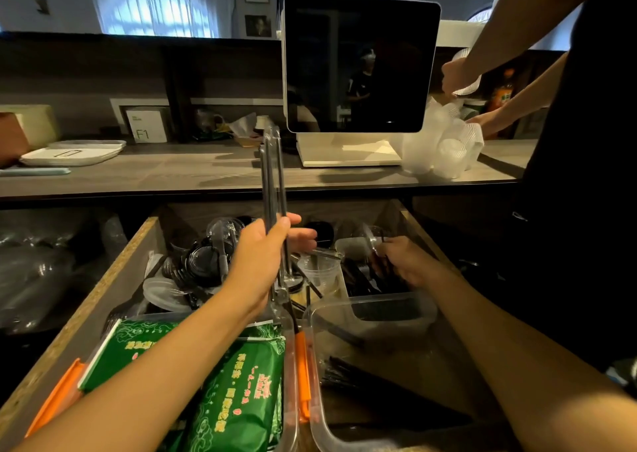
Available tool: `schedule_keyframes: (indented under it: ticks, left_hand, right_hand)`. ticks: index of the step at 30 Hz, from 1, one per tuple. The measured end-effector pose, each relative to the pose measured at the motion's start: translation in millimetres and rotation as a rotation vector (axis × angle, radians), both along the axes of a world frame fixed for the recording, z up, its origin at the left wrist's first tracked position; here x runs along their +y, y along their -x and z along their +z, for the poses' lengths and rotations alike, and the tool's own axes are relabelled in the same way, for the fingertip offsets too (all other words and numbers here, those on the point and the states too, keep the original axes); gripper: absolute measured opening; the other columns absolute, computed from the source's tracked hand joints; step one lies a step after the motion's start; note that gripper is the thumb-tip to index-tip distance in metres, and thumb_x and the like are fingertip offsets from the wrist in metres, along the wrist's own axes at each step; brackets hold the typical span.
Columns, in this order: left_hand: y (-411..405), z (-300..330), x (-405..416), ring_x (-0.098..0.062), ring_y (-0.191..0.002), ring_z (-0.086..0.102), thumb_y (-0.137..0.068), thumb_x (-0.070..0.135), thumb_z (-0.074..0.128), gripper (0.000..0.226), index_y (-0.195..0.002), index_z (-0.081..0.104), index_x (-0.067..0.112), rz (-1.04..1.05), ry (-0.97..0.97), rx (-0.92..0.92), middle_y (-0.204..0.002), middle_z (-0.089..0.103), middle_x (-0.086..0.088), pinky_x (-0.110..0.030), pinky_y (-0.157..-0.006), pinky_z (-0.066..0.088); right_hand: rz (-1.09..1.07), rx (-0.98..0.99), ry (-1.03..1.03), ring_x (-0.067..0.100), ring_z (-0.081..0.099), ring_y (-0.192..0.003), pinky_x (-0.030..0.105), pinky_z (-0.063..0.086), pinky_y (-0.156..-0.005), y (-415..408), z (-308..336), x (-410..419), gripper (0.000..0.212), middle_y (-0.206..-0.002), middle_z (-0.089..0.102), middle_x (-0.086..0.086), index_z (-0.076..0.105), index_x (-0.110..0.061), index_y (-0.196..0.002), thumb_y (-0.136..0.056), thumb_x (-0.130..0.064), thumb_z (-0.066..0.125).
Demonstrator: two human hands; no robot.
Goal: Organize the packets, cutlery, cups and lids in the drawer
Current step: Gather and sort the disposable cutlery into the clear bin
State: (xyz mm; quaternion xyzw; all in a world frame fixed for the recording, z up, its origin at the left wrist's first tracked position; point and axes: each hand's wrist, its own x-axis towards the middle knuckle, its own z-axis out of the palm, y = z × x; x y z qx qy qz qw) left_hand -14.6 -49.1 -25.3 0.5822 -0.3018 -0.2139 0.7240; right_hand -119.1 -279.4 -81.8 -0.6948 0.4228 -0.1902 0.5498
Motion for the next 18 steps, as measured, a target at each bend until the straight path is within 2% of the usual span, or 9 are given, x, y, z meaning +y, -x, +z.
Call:
schedule_keyframes:
  ticks: [2, 4, 7, 8, 12, 15, 18]
  left_hand:
    - [-2.4, 3.7, 1.1, -0.018, -0.07, 0.074, -0.108, 0.014, 0.039, 0.022, -0.108, 0.062, 0.013, 0.004, 0.064, 0.005, -0.074, 0.075, -0.003, -0.026, -0.074, 0.058]
    - [-1.3, 5.9, 2.5, -0.015, -0.059, 0.067, -0.108, 0.015, 0.04, 0.022, -0.109, 0.062, 0.015, -0.007, 0.088, 0.028, -0.069, 0.071, -0.001, -0.024, -0.062, 0.058]
    - [3.2, 6.0, 4.6, -0.009, -0.043, 0.043, -0.107, 0.015, 0.04, 0.021, -0.112, 0.06, 0.012, -0.097, 0.109, 0.143, -0.064, 0.056, 0.0, -0.022, -0.04, 0.041]
    - [4.2, 6.6, 5.3, -0.008, -0.042, 0.036, -0.107, 0.016, 0.04, 0.02, -0.113, 0.059, 0.01, -0.141, 0.101, 0.189, -0.063, 0.051, 0.0, -0.019, -0.037, 0.034]
    - [8.4, 9.7, 7.1, -0.004, -0.039, 0.026, -0.107, 0.02, 0.041, 0.021, -0.11, 0.056, 0.006, -0.32, 0.022, 0.353, -0.059, 0.044, 0.001, -0.015, -0.031, 0.021]
    - [10.9, 9.5, 7.8, -0.003, -0.037, 0.026, -0.106, 0.021, 0.042, 0.021, -0.104, 0.056, 0.005, -0.407, -0.051, 0.397, -0.058, 0.044, 0.0, -0.013, -0.031, 0.017]
    - [15.2, 6.3, 7.8, -0.002, -0.038, 0.027, -0.106, 0.023, 0.044, 0.024, -0.1, 0.058, 0.005, -0.465, -0.137, 0.378, -0.061, 0.048, -0.002, -0.013, -0.031, 0.017]
  right_hand:
    - [-0.015, 0.063, 0.047, 0.027, 0.062, -0.094, 0.039, 0.052, -0.086, 0.9, 1.8, -0.1, 0.022, -0.102, 0.066, 0.016, 0.065, -0.005, -0.106, -0.099, -0.022, 0.052]
    - [-0.069, 0.127, 0.178, 0.026, 0.062, -0.095, 0.035, 0.051, -0.078, 0.0, 7.1, 3.8, 0.025, -0.104, 0.067, 0.015, 0.065, -0.006, -0.105, -0.098, -0.028, 0.054]
    - [-0.12, -0.048, 0.22, 0.027, 0.066, -0.091, 0.045, 0.057, -0.084, -4.4, 20.9, 16.9, 0.021, -0.1, 0.069, 0.016, 0.065, -0.015, -0.084, -0.097, -0.029, 0.057]
    - [-0.107, -0.114, 0.214, 0.027, 0.067, -0.089, 0.046, 0.058, -0.083, -6.2, 25.9, 22.8, 0.022, -0.099, 0.069, 0.016, 0.065, -0.016, -0.083, -0.097, -0.03, 0.056]
    - [0.048, -0.322, 0.187, 0.022, 0.069, -0.086, 0.026, 0.055, -0.063, -6.4, 51.9, 63.5, 0.025, -0.093, 0.072, 0.009, 0.07, -0.018, -0.09, -0.099, -0.033, 0.052]
    - [0.247, -0.493, 0.02, 0.016, 0.069, -0.078, 0.025, 0.055, -0.066, -10.1, 67.2, 94.2, 0.04, -0.09, 0.072, 0.008, 0.069, -0.008, -0.103, -0.104, -0.035, 0.04]
    - [0.343, -0.598, -0.076, 0.015, 0.067, -0.075, 0.022, 0.047, -0.056, -13.3, 76.4, 113.9, 0.036, -0.095, 0.072, 0.009, 0.063, -0.007, -0.11, -0.105, -0.03, 0.036]
